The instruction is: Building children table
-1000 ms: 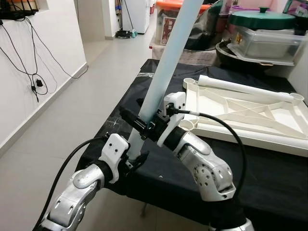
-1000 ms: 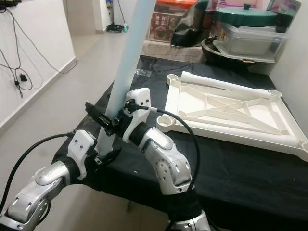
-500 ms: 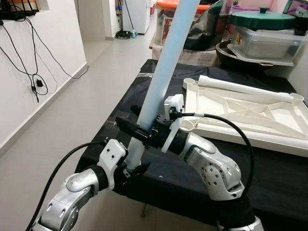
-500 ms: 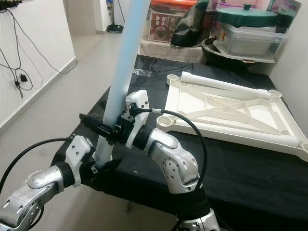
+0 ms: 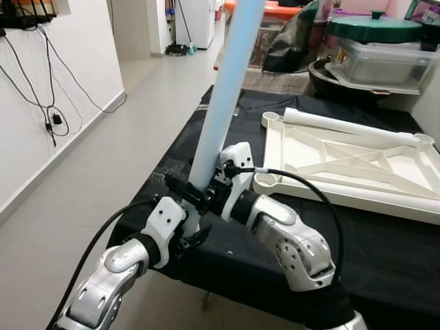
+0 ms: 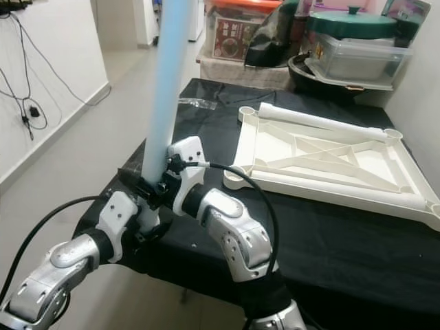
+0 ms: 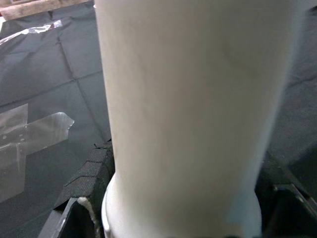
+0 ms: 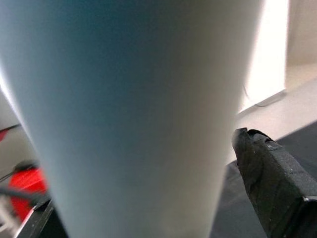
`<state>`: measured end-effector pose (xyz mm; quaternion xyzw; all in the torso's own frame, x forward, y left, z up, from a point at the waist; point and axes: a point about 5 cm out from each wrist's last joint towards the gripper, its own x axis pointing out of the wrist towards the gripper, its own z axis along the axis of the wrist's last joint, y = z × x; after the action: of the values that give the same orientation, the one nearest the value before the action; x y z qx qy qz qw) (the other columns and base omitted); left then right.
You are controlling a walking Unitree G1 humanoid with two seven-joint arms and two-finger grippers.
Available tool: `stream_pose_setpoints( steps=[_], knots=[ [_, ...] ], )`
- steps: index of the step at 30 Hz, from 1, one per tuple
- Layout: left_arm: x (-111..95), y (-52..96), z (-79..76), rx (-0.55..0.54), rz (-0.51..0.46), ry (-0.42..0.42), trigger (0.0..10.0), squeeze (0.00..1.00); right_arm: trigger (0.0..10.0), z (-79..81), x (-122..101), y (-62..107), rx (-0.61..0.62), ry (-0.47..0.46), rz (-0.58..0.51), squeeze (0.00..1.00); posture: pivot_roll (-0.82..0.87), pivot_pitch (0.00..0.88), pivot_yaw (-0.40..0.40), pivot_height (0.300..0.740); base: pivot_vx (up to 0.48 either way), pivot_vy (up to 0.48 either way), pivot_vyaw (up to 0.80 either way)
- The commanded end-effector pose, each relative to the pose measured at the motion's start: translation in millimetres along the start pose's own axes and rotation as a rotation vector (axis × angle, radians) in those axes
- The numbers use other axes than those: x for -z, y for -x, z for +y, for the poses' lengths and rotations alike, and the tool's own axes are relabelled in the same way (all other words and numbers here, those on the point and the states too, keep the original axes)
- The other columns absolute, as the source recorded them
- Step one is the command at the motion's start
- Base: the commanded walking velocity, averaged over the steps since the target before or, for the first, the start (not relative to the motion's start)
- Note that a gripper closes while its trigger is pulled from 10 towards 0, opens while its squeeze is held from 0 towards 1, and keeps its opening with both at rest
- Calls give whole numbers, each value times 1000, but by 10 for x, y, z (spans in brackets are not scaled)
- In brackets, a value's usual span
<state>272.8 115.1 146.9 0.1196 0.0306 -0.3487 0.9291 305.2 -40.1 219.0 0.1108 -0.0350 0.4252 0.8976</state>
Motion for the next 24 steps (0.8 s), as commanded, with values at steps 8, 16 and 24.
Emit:
stream_pose_setpoints(
  steps=[8,16,24],
  knots=[
    [12,-65,-157,66,14,-14,10000,0,10000,-18,-89,-38,28,5,-51,0,67,42,-60,740,0,0,0],
    [17,-76,-131,46,19,-38,10000,0,0,40,-111,-59,4,-3,-69,0,64,36,-58,740,0,0,0],
    [6,-73,-87,40,14,-45,10000,0,0,92,-114,-60,-25,-12,-75,0,64,30,-57,740,0,0,0]
  ],
)
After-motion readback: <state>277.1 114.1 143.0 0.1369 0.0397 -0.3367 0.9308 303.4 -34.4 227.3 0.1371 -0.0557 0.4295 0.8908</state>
